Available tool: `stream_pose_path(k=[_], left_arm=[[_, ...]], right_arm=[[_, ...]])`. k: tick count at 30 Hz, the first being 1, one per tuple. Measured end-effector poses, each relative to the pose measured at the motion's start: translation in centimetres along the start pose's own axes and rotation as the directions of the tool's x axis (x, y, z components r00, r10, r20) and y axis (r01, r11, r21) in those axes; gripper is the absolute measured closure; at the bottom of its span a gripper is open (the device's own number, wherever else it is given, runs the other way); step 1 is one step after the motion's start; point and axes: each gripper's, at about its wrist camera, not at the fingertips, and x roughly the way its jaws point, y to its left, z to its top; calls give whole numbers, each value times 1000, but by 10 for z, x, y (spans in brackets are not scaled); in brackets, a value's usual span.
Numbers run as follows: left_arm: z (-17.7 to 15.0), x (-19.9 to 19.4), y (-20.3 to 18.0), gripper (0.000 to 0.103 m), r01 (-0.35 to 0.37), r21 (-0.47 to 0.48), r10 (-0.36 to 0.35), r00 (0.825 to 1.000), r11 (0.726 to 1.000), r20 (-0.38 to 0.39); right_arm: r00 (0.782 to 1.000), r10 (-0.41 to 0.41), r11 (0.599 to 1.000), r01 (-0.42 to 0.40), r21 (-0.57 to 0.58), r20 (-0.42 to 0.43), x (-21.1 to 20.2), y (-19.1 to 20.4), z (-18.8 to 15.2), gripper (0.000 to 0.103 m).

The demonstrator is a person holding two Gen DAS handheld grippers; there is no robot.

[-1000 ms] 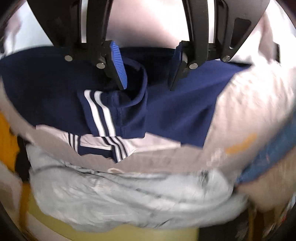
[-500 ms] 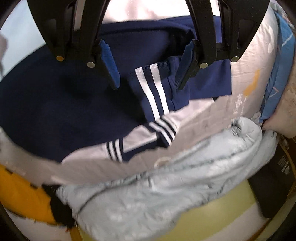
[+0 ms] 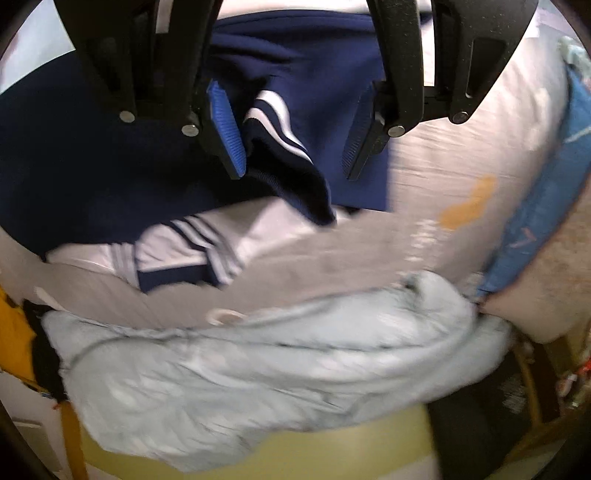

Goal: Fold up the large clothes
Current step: 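Grasp the striped navy sleeve cuff with the left gripper and fold it across the jacket, then open the left gripper and bring both grippers to the jacket's folded edge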

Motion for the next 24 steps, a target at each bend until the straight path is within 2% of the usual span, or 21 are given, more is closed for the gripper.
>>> stream_pose_path(k=[5,10,14,16,18,19,22,24], left_arm=[[-6,-7,42,50,-70,-16,69,998,997,-12],[-27,-30,64,50,-110,0,110,993,994,32],[-44,-62,68,50,-74,29,72,994,997,76],[-54,-85,66,45,-44,47,39,993,998,111],[-63,-104,61,32,-19,60,10,990,998,143],[-68,-116,59,31,2,59,-11,988,998,153],[-80,-145,57,28,87,34,-92,982,996,164],[-88,-164,56,21,118,24,-120,975,993,186]], right_arm=[[1000,-3,1000,3,-4,10,-1,0,0,0],[1000,-1,1000,1,4,8,0,-2,0,0],[1000,4,1000,-4,-10,16,-2,1,-1,0],[1000,7,1000,-7,-15,23,-4,1,0,0],[999,11,1000,-10,-18,47,-11,1,0,0],[998,14,1000,-13,-19,56,-14,1,0,0],[996,68,998,-67,-7,61,-31,0,1,0],[991,125,992,-126,17,53,-42,-3,3,0]])
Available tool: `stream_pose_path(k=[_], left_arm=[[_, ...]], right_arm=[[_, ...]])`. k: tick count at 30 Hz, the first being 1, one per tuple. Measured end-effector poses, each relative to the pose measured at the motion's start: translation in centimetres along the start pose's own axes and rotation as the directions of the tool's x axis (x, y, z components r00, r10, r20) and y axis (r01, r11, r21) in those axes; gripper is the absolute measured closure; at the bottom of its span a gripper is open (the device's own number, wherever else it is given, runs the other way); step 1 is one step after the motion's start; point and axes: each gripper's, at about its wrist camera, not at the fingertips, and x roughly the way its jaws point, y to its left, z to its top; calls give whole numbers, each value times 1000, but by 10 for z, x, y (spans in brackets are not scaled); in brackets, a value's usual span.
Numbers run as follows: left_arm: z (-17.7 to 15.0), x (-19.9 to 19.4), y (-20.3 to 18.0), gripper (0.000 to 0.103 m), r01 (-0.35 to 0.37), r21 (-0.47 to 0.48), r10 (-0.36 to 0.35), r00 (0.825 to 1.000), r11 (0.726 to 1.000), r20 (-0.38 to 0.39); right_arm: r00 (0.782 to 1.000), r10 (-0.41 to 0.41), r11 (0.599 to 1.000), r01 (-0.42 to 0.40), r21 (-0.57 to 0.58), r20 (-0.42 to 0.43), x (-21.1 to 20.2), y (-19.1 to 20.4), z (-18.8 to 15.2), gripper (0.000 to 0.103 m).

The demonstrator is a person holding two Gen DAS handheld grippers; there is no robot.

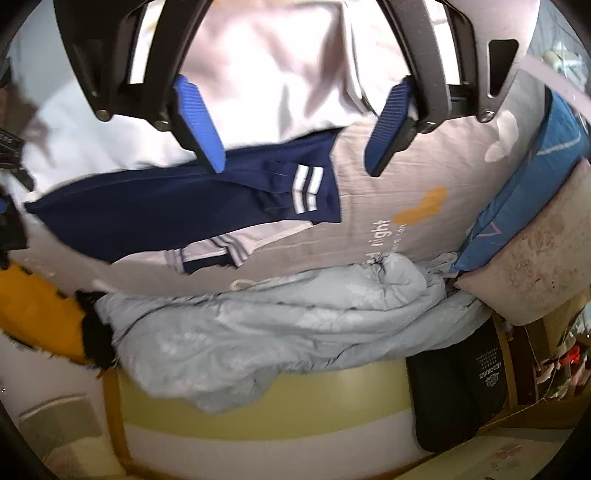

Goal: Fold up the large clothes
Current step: 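Open the left gripper and bring both grippers to the jacket's folded edge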

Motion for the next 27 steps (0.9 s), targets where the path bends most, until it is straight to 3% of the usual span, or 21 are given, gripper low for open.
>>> stream_pose_path(k=[2,5,10,15,20,25,27], left_arm=[[-5,-20,-3,18,22,-14,-22,999,1000,31],[-14,-44,-11,0,81,2,-81,994,997,69],[-43,-66,-30,0,77,71,-84,990,995,112],[-74,-58,-35,0,73,23,-74,994,997,77],[-85,-47,-35,0,75,1,-75,996,997,57],[-95,-42,-40,0,70,19,-70,997,997,41],[-99,-35,-44,0,103,40,-103,995,994,12]], right_arm=[[999,43,999,-43,13,2,-10,1,3,0],[995,103,995,-102,-15,11,-30,9,7,0],[988,155,988,-155,-13,-10,-56,14,-8,0],[988,151,988,-152,-12,-42,-64,18,-26,0],[990,127,990,-131,-60,-57,-60,28,-34,0],[989,124,989,-131,-75,-86,-54,31,-41,0],[988,118,988,-126,-85,-98,-50,33,-44,0]])
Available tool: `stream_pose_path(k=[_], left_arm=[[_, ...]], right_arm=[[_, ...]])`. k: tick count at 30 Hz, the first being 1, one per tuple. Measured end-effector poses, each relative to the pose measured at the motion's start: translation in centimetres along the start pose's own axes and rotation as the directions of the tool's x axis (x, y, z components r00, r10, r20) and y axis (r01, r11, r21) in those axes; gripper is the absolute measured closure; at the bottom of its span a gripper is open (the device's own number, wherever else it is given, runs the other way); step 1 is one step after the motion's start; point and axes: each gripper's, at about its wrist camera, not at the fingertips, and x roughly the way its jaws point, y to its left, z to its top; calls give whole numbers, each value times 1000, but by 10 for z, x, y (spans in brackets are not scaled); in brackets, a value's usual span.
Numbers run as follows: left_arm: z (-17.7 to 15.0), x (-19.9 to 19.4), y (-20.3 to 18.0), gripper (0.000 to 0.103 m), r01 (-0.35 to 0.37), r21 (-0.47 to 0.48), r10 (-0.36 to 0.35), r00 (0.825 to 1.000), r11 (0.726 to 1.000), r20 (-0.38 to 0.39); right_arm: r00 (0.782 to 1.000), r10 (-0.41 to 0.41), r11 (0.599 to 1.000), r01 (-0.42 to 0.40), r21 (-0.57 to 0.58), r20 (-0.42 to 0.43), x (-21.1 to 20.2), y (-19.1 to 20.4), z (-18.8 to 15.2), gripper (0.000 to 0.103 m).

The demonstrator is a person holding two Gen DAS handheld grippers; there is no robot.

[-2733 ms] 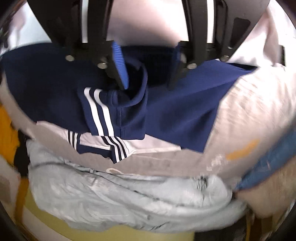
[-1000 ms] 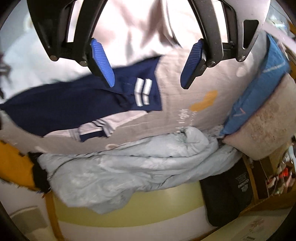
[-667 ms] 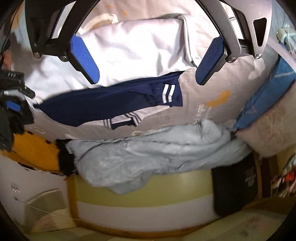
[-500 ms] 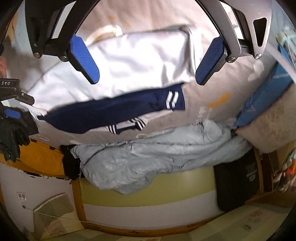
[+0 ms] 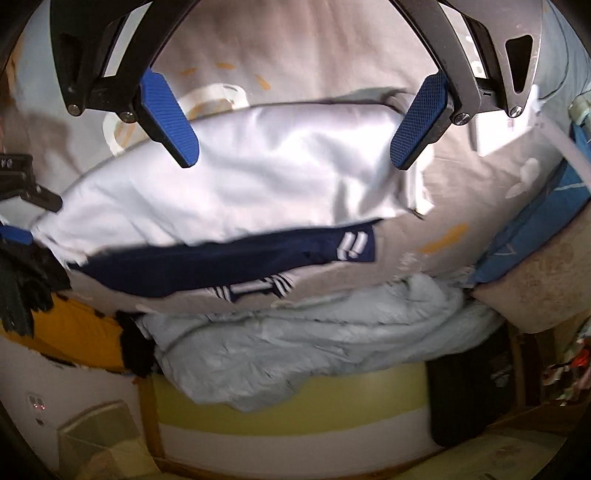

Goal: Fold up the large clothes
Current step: 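Open the left gripper and bring both grippers to the jacket's folded edge, then grasp the white jacket edge with both grippers and lift it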

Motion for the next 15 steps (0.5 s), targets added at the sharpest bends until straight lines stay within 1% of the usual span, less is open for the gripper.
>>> stream_pose_path(k=[1,5,9,11,13,15], left_arm=[[-2,3,-2,0,16,7,-16,1000,1000,-14],[-7,17,-14,0,23,53,-20,999,998,-49],[-16,31,-27,0,21,105,-11,995,994,-95],[-20,38,-34,0,18,138,-2,993,990,-116],[-22,45,-40,0,8,168,14,991,986,-133],[-24,52,-45,0,-2,194,32,988,981,-152]], right_arm=[[1000,0,1000,0,-2,-4,1,0,-1,0],[1000,7,1000,-8,-30,-30,8,4,-4,0],[992,54,995,-62,-75,-111,23,11,-9,0],[987,62,991,-78,-108,-147,31,16,-11,0],[984,50,986,-76,-149,-171,37,23,-14,0],[983,19,976,-57,-209,-181,42,33,-17,0]])
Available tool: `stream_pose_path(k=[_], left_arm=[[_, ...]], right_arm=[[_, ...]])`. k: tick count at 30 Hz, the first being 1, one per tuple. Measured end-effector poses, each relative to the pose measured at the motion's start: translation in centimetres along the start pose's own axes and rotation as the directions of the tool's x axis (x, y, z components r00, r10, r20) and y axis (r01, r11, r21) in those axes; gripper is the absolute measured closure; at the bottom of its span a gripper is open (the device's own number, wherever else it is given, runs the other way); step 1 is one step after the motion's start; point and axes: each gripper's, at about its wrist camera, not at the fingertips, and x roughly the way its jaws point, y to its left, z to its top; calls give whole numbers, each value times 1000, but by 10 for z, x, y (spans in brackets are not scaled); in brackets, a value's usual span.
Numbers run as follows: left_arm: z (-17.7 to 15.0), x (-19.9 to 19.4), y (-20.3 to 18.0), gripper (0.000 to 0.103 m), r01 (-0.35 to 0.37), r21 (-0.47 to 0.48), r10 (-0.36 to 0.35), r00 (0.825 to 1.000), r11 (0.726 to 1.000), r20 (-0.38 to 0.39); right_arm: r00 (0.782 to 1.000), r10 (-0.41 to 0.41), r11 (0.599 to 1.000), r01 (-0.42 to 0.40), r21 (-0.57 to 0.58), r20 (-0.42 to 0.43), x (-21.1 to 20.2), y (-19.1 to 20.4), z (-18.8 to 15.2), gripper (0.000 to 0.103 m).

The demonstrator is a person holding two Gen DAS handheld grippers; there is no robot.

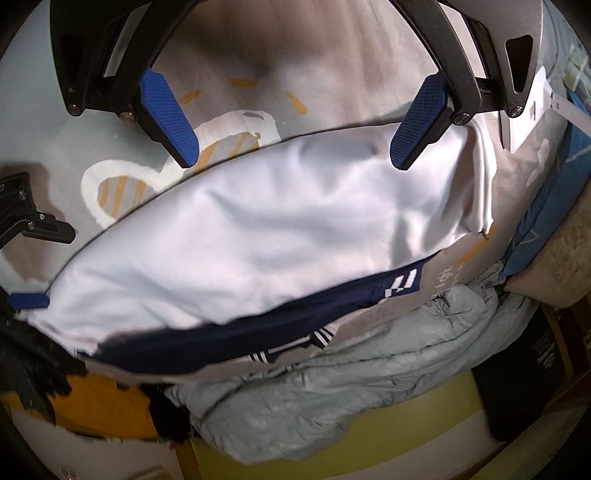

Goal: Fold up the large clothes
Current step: 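Grasp the white jacket edge with both grippers and lift it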

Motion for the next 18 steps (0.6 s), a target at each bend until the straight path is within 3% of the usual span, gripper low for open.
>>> stream_pose_path(k=[4,8,12,18], left_arm=[[4,12,-3,0,-85,9,86,996,996,-19],[3,20,5,0,-104,-19,103,993,994,-48],[2,28,14,0,-201,-16,199,977,980,-74],[-2,41,54,0,-200,-149,176,971,968,-160]], right_arm=[[998,-63,997,63,-34,4,5,7,4,0],[996,-89,996,89,-16,-5,10,0,8,0],[991,-132,991,132,8,-10,15,-12,11,0],[985,-161,981,166,96,-61,22,-42,11,0]])
